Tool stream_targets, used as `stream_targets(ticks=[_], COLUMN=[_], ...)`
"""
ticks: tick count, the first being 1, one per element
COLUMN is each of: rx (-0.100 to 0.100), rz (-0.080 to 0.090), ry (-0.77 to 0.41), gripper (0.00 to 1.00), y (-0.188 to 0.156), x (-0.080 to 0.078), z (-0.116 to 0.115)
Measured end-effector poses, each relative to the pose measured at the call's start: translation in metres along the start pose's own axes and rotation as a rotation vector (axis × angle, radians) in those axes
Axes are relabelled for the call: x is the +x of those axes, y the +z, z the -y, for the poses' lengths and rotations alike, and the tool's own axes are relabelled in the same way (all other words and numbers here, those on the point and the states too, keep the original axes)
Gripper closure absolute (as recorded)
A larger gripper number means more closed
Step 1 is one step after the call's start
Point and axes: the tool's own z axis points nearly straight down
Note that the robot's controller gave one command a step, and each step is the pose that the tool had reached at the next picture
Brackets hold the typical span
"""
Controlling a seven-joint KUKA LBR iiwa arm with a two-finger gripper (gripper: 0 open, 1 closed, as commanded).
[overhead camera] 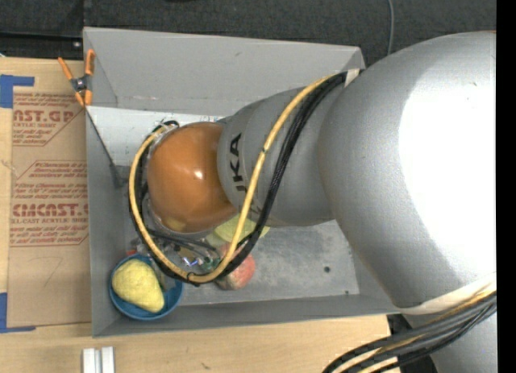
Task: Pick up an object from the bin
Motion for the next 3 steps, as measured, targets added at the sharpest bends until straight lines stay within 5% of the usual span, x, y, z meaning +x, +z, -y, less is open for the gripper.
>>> stream_targets(ticks=[3], rx=[-0.001], rz=[-0.006], ry=[0.0], gripper=[1.0], y=[-0.031], x=[0.002], z=[-0.001])
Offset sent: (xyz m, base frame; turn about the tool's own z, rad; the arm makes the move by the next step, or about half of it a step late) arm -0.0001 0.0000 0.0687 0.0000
